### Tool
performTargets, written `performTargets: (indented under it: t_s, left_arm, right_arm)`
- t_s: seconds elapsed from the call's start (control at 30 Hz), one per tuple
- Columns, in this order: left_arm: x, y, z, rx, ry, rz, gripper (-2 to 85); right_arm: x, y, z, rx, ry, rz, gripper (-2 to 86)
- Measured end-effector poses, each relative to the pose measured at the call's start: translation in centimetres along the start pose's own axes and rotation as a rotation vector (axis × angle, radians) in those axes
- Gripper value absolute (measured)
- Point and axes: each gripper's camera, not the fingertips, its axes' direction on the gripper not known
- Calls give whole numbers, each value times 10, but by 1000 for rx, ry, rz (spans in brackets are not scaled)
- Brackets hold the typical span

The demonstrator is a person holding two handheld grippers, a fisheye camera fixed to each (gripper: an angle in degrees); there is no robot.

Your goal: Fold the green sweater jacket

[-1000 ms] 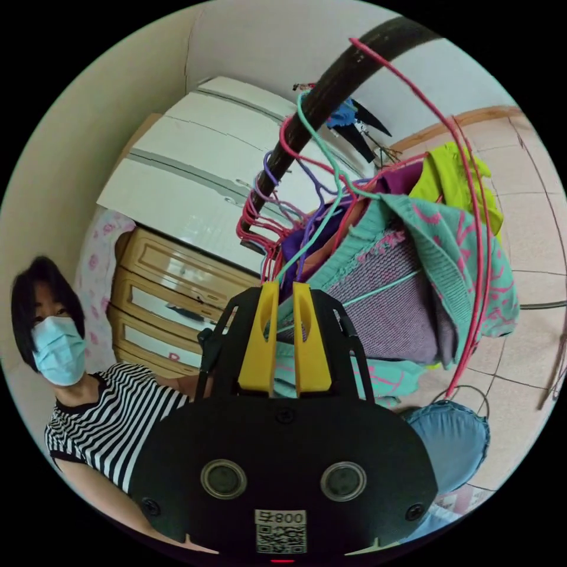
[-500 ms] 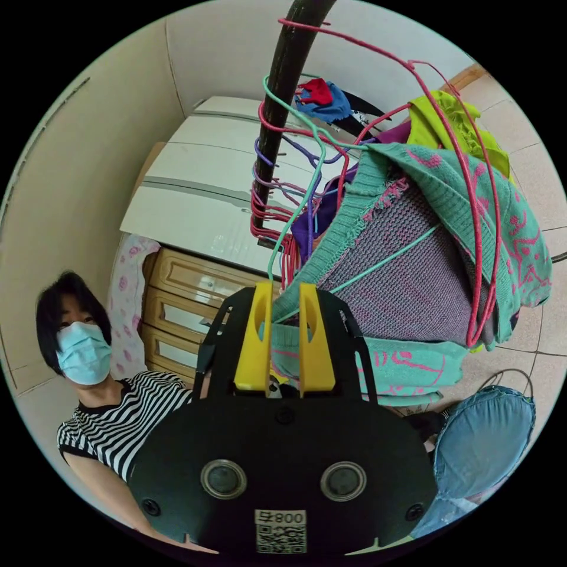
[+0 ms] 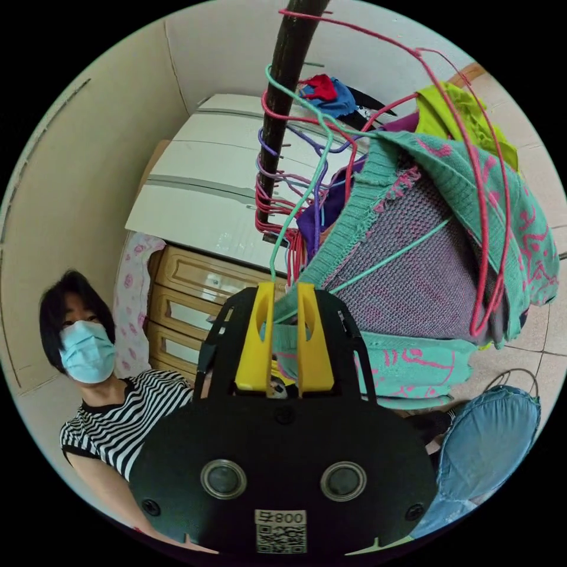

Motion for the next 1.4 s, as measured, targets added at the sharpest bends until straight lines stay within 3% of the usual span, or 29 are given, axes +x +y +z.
performTargets:
  t_s: [0.17,0.57,0.7,0.97,1.13,1.4]
  left_arm:
    - [5,-20,-18,-89,-23,3,29]
    - [33,-88,-90,-85,95,-12,25]
    - [44,-125,-141,-17,241,4,26]
    - [101,-221,-255,8,418,274,27]
    - [156,-281,-307,-75,698,424,28]
    - [292,-356,-405,-99,956,765,28]
  right_arm:
    - [-45,25,-6,41,-13,-16,76]
    - [-179,92,-10,84,9,-46,68]
    - [-240,137,-24,123,48,-64,69]
    - [-339,278,-47,269,165,15,61]
    - [-397,386,-37,391,194,120,50]
    - [-559,573,-15,787,193,90,48]
